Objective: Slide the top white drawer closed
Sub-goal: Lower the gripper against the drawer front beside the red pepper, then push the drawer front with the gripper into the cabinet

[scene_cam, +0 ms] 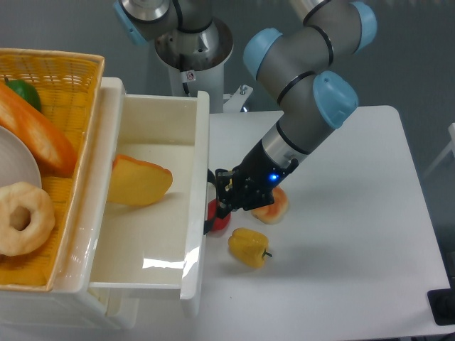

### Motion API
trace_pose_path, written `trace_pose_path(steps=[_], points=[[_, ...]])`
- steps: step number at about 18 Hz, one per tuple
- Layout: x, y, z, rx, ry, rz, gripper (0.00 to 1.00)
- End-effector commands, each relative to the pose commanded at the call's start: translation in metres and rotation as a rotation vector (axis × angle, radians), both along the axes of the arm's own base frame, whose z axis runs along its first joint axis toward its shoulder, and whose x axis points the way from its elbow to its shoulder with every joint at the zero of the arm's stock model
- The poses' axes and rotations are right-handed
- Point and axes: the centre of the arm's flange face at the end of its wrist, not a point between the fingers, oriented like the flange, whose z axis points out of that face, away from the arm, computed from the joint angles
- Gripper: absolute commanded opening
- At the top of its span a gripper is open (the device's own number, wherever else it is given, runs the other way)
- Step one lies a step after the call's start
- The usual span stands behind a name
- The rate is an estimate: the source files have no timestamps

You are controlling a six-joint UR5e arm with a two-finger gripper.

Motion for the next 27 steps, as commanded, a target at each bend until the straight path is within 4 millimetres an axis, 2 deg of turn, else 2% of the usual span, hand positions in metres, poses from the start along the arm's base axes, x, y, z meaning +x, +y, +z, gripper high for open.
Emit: trace_pose_path(steps=[15,27], points=[[0.020,0.016,0.003,-0.006,-0.012,-0.015,0.00],[0.057,0.046,0.004,-0.022,-0.034,-0.048,0.00]])
